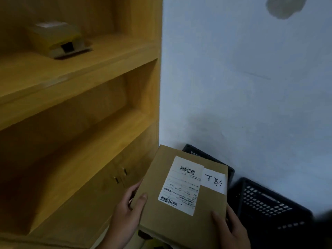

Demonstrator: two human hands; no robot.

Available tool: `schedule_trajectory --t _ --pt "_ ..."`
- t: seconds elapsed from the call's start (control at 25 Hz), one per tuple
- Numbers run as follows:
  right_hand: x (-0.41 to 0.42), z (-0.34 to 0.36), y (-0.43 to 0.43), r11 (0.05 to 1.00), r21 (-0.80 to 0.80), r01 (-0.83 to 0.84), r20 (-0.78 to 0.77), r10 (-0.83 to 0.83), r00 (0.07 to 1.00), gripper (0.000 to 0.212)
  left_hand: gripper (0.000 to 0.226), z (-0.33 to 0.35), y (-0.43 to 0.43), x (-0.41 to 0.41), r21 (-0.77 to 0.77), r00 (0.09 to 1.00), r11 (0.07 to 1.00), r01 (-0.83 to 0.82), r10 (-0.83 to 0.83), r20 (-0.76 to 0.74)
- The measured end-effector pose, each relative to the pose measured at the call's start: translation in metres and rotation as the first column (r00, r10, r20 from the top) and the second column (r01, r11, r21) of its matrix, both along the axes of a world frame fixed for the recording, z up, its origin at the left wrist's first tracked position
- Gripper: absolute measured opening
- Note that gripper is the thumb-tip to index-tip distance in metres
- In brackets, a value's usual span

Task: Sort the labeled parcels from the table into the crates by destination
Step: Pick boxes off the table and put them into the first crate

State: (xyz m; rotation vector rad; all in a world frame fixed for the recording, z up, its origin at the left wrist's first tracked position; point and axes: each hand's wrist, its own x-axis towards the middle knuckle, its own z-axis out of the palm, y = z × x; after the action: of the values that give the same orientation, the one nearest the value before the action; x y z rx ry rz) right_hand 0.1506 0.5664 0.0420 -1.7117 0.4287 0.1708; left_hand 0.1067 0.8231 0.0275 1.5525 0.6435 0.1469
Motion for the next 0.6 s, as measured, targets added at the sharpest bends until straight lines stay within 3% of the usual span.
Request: schedule_trajectory --t 0.32,0.6 --pt "0.085 -0.021 -0.002 0.983 -0.057 0.172 -0.070 -0.175 0.982 0.044 0.033 -0.010 0.001 0.123 0.107 0.980 0.975 0.197 -0.194 -0.034" --pt "0.168 -0.068 -0.022 0.945 -0.169 0.281 -0.016 -0.288 0.958 0.040 0.036 -0.062 -0.022 0.249 0.047 0.902 0.905 0.423 -0.416 -0.116"
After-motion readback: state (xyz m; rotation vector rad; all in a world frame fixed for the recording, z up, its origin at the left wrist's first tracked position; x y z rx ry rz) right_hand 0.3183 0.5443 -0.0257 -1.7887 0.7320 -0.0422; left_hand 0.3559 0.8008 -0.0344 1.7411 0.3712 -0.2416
